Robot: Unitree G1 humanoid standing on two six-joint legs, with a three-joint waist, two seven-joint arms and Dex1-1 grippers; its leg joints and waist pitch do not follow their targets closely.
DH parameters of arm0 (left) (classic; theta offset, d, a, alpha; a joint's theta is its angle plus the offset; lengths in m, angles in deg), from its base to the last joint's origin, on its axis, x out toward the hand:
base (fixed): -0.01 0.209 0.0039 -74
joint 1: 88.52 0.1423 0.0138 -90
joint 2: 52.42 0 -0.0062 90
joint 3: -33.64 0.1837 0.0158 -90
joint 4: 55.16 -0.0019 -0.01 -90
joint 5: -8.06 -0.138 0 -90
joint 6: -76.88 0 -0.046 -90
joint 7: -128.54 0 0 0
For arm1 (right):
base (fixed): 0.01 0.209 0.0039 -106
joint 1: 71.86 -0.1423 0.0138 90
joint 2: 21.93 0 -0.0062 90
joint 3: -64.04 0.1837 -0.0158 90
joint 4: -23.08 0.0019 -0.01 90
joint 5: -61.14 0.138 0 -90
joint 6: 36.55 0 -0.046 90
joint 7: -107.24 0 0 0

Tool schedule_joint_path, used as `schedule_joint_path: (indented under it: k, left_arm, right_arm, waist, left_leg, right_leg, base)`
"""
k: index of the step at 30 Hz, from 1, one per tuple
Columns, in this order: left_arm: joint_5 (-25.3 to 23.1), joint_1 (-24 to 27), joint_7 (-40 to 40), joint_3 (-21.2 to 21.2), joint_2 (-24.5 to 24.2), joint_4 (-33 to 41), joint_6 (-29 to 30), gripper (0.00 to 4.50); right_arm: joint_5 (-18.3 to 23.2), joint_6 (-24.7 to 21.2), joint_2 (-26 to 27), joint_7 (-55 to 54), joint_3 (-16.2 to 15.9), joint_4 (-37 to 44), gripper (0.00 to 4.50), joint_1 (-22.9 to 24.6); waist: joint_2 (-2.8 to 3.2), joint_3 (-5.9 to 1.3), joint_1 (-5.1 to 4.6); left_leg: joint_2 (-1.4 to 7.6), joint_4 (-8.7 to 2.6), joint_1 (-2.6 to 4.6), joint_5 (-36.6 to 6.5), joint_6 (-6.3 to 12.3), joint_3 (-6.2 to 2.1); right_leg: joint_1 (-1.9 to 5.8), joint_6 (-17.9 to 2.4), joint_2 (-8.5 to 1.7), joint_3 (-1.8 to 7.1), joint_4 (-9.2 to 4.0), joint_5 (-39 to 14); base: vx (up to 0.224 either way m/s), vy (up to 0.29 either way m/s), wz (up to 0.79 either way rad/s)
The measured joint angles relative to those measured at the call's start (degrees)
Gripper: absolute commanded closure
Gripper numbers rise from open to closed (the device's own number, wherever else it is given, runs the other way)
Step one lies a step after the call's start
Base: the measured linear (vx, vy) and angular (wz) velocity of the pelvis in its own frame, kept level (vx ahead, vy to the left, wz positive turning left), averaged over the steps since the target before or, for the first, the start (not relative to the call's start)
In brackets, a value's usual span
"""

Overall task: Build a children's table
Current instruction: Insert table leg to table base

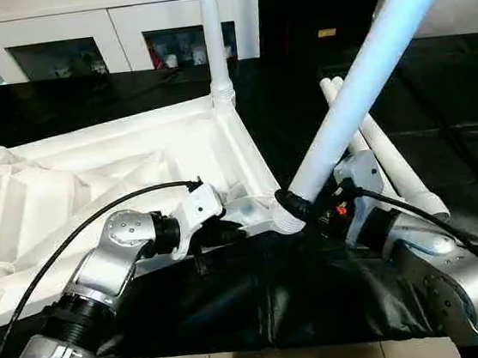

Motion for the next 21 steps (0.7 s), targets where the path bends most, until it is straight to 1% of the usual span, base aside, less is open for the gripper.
schedule_joint_path:
  k: [1, 2, 4, 9, 10, 11, 15, 16, 21]
  left_arm:
    - [-0.1, 0.0, 0.2, 0.0, 0.0, 0.0, 0.0, 3.79]
    - [-0.2, 0.0, 0.4, 0.0, 0.0, 0.0, -0.1, 3.66]
    - [-0.5, 0.0, 0.9, 0.0, 0.2, -0.4, -0.7, 3.56]
    - [-0.5, 0.0, 1.1, -0.2, 0.3, -0.7, -1.2, 3.56]
    - [-0.4, 0.0, 1.1, -0.5, 0.5, -0.7, -1.1, 3.83]
    - [-0.4, 0.0, 1.1, -0.6, 0.7, -0.7, -1.0, 3.90]
    - [0.0, 0.0, 0.5, -0.7, 0.7, -0.7, -0.7, 3.97]
    - [0.0, 0.0, 0.4, -0.7, 0.7, -0.7, -0.7, 4.25]
    - [-0.1, 0.0, 0.0, -0.6, 0.7, -0.8, -0.9, 4.42]
  right_arm:
    - [0.0, 0.0, 0.0, 0.1, -0.2, -0.1, 2.60, -0.1]
    - [0.0, -0.1, 0.0, 0.2, -0.3, -0.2, 2.60, -0.3]
    - [-0.1, -0.1, -0.2, 0.3, -0.7, -0.6, 2.60, -0.7]
    - [-0.1, -0.1, -0.2, 0.3, -0.9, -0.7, 2.60, -0.9]
    - [-0.1, -0.1, -0.2, 0.3, -0.9, -0.7, 2.60, -0.9]
    - [-0.1, -0.1, -0.2, 0.4, -0.9, -0.7, 2.60, -0.9]
    - [-0.1, -0.1, -0.5, 0.4, -1.0, -0.7, 2.60, -0.9]
    - [-0.1, 0.0, -0.6, 0.4, -1.1, -0.7, 2.60, -0.9]
    - [-0.1, 0.0, -0.7, 0.5, -1.1, -0.7, 2.60, -0.9]
  waist:
    - [-0.04, 0.02, 0.02]
    - [-0.08, 0.02, 0.05]
    - [-0.11, 0.01, 0.08]
    - [-0.24, -0.01, 0.18]
    - [-0.26, -0.02, 0.22]
    - [-0.28, -0.02, 0.27]
    - [-0.29, -0.02, 0.44]
    - [-0.29, -0.02, 0.47]
    - [-0.30, -0.03, 0.55]
  left_leg:
    - [0.00, 0.00, 0.01, 0.0, -0.02, 0.00]
    - [0.01, 0.00, 0.01, 0.0, -0.03, 0.01]
    - [0.02, 0.00, 0.03, 0.0, -0.06, 0.02]
    - [0.02, 0.00, 0.03, -0.1, -0.15, 0.06]
    - [0.03, 0.01, 0.03, -0.1, -0.15, 0.07]
    - [0.03, 0.00, 0.03, -0.1, -0.15, 0.08]
    - [0.03, 0.00, 0.02, -0.1, -0.14, 0.09]
    - [0.04, -0.01, 0.02, -0.1, -0.14, 0.09]
    - [0.05, -0.02, 0.03, -0.1, -0.15, 0.11]
  right_leg:
    - [0.01, 0.0, 0.00, 0.00, 0.00, 0.0]
    - [0.01, 0.0, 0.00, 0.00, 0.01, 0.0]
    - [0.02, 0.0, 0.00, 0.00, 0.02, 0.0]
    - [0.02, 0.0, -0.01, 0.00, 0.02, 0.0]
    - [0.02, 0.0, -0.01, 0.00, 0.02, 0.0]
    - [0.01, 0.0, -0.01, 0.01, 0.02, 0.0]
    - [0.00, 0.0, -0.02, 0.01, 0.02, 0.0]
    - [0.00, 0.0, -0.02, 0.01, 0.02, 0.0]
    - [0.01, 0.0, -0.01, 0.01, 0.01, 0.0]
  base:
    - [0.000, 0.000, 0.00]
    - [0.000, 0.000, 0.00]
    - [0.000, 0.000, 0.00]
    - [0.000, 0.000, 0.00]
    - [0.000, 0.000, 0.00]
    - [0.000, 0.000, 0.00]
    - [0.000, 0.000, 0.00]
    - [0.000, 0.000, 0.00]
    - [0.000, 0.000, 0.00]
